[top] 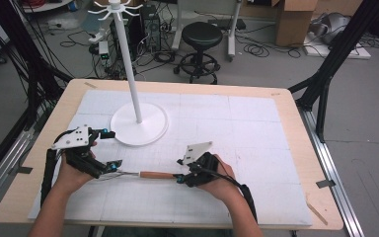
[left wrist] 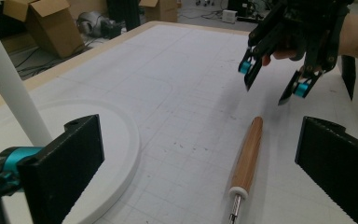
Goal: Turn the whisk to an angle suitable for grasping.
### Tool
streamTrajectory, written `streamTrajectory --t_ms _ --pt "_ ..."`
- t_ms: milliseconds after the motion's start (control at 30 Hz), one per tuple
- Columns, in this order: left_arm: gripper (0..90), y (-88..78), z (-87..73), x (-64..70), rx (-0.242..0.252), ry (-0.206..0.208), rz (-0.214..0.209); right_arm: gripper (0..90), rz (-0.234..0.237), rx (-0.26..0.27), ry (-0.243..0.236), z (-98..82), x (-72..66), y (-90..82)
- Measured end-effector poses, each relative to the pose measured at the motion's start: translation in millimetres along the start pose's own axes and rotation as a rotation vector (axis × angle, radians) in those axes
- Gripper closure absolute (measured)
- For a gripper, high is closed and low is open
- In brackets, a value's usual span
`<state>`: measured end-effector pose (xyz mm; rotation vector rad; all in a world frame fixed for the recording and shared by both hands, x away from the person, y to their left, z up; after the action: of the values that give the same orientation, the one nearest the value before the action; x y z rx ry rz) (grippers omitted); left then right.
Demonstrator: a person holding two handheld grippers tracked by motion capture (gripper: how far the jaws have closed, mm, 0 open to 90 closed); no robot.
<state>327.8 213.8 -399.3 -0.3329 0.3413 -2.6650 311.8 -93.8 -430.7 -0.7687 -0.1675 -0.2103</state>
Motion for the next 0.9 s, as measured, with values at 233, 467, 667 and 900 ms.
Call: streamTrajectory --t_ms 233,467,667,900 --pt "1.7 0.6 -0.1 0.8 -0.006 0.001 0.001 42.0 -0.114 0.088 0.086 -21.2 3.6 -38.3" --pt "1.7 1.7 0.6 2.1 -0.012 0.009 -0.003 37.2 -0.179 0.122 0.146 -40.3 4.6 -56.8" --pt "1.7 2.7 0.3 3.0 -0.018 0.010 -0.011 30.4 -0.231 0.173 0.195 -49.3 9.4 -73.4" --pt "1.7 2.9 0.1 3.8 -0.024 0.009 -0.014 26.3 -0.273 0.233 0.241 -57.5 13.7 -87.1"
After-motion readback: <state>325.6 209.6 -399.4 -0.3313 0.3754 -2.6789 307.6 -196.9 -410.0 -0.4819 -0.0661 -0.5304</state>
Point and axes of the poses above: each handheld gripper's, and its own axes: y roughly forward along the jaws, z roughly out of its top, x roughly to its right, the point moved 4 cm from there along y, roughly forward along the jaws, and after that the axes turned 11 degrees about -y, right-handed, at the moved point
